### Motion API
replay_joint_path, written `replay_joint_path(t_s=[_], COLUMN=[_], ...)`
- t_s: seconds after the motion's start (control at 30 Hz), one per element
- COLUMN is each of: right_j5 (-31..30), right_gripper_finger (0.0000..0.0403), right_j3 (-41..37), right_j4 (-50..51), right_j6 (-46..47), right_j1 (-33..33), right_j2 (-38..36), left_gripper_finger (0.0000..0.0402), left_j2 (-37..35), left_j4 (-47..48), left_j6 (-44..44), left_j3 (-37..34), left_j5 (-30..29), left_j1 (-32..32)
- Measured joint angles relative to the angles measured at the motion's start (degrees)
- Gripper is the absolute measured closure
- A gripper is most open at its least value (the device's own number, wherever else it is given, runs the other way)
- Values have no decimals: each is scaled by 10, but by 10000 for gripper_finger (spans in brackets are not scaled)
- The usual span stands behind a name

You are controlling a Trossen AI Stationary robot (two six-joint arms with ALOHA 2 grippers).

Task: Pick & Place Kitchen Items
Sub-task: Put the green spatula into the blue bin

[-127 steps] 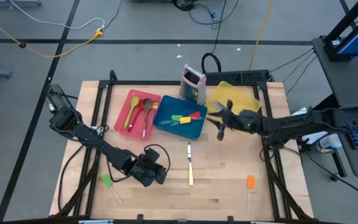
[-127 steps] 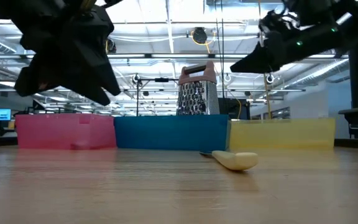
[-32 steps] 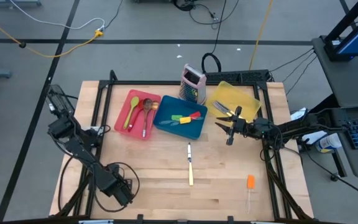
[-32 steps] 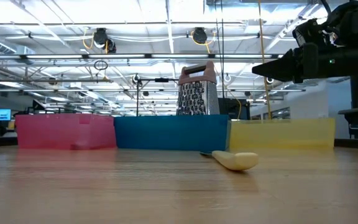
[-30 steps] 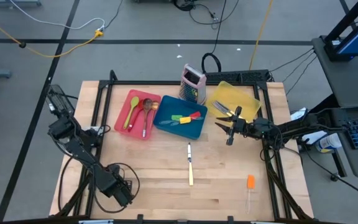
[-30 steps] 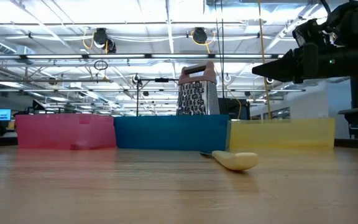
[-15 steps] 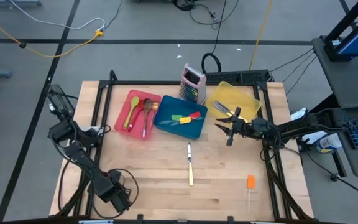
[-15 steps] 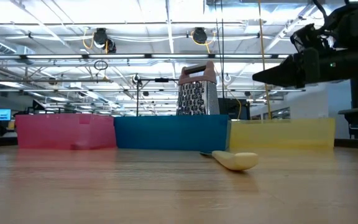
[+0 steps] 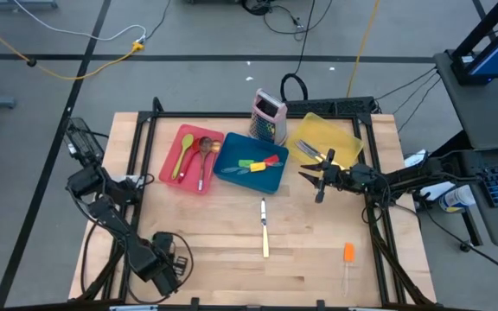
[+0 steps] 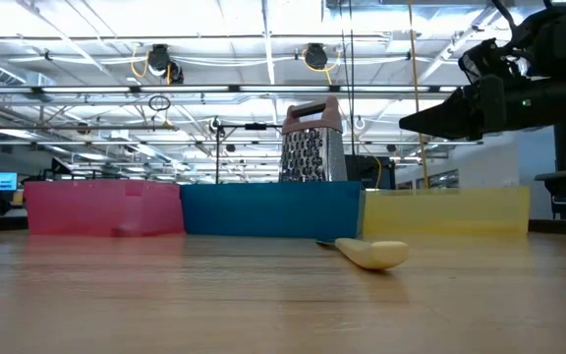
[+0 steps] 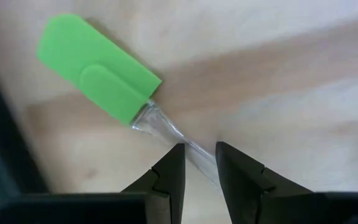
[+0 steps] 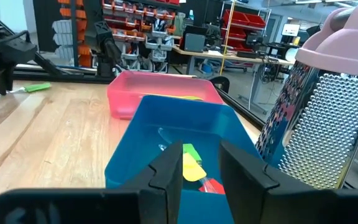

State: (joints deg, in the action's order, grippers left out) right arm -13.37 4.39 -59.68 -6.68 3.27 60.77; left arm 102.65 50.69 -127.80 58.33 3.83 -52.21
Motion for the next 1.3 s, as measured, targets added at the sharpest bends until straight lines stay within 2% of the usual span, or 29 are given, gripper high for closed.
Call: replay_joint_path(t_s=[0.1, 0.27, 0.43, 0.57, 0.73, 0.9, 1.1, 1.3], right_j5=[0, 0, 0, 0, 0, 0, 0, 0], right_gripper_finger=[310, 310, 310, 310, 310, 310, 310, 310], right_j3=[0, 0, 0, 0, 0, 0, 0, 0], right_j4=[0, 0, 0, 0, 0, 0, 0, 0], right_j6=[0, 0, 0, 0, 0, 0, 0, 0], right_j1=[0, 0, 0, 0, 0, 0, 0, 0], right_j2=[0, 0, 0, 0, 0, 0, 0, 0], left_gripper_finger=[307, 307, 307, 307, 307, 307, 307, 307], left_j2=[0, 0, 1, 2, 2, -1, -25, -43], left_j4=[-2, -8, -39, -76, -97, -87, -48, -10], left_j6=[11, 30, 98, 172, 253, 313, 312, 301], left_j3=[0, 0, -1, -1, 0, 9, 27, 28], left_j5=[-42, -64, -172, -204, -188, -121, -49, -54], left_j1=[8, 20, 41, 70, 109, 138, 159, 162])
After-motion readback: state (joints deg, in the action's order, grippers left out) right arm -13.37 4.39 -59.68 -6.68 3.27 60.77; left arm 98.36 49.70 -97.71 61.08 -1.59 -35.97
